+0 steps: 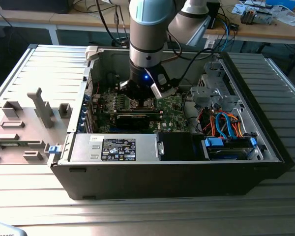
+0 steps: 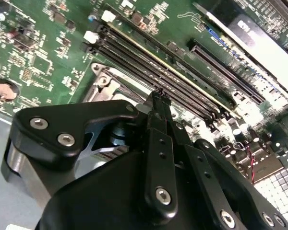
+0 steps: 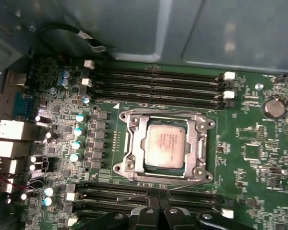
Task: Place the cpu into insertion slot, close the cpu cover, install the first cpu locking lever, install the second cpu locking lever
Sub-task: 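Install the second cpu locking lever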
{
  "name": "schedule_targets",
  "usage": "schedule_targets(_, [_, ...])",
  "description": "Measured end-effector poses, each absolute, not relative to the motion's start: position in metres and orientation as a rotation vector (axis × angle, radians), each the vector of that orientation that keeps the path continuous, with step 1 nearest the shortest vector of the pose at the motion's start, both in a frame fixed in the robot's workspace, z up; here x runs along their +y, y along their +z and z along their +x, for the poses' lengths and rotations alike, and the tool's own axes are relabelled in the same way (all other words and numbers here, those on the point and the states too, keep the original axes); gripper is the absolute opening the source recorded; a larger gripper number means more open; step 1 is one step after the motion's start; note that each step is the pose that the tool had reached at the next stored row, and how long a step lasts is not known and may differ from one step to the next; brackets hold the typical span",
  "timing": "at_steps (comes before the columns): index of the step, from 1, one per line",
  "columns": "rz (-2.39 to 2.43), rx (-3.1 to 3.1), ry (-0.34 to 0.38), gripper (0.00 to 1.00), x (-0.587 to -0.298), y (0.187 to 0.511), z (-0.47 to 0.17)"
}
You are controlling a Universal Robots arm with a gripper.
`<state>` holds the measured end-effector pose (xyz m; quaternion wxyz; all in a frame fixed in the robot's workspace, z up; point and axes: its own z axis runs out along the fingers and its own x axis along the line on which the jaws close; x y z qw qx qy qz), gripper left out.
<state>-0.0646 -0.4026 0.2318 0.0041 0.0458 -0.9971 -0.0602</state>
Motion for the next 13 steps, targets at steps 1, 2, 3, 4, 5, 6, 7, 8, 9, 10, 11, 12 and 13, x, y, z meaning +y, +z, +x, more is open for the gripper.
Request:
schedule_targets(1, [0.144, -3.124, -0.189, 0.11, -0.403, 0.230, -0.066])
schedule_targets(2, [0.144, -3.124, -0.189, 0.11, -0.403, 0.228, -0.068])
schedule_targets(3, [0.144, -3.124, -0.189, 0.11, -0.403, 0.226, -0.069])
schedule_targets(4, [0.145, -3.124, -0.189, 0.11, -0.403, 0.223, -0.072])
schedule_targets(5, [0.146, -3.124, -0.190, 0.11, -0.403, 0.220, -0.074])
schedule_targets(6, [0.146, -3.124, -0.191, 0.11, -0.403, 0.219, -0.075])
schedule_targets(7, [0.149, -3.124, -0.202, 0.11, -0.403, 0.217, -0.081])
schedule_targets(8, [0.150, -3.123, -0.212, 0.11, -0.403, 0.217, -0.084])
schedule_targets(9, [0.151, -3.122, -0.226, 0.11, -0.403, 0.215, -0.087])
schedule_targets(10, [0.152, -3.122, -0.231, 0.11, -0.403, 0.215, -0.088])
schedule_targets(11, [0.153, -3.122, -0.240, 0.11, -0.403, 0.215, -0.090])
schedule_targets(12, [0.156, -3.121, -0.251, 0.11, -0.403, 0.214, -0.093])
schedule_targets(13, [0.158, -3.120, -0.260, 0.11, -0.403, 0.213, -0.095])
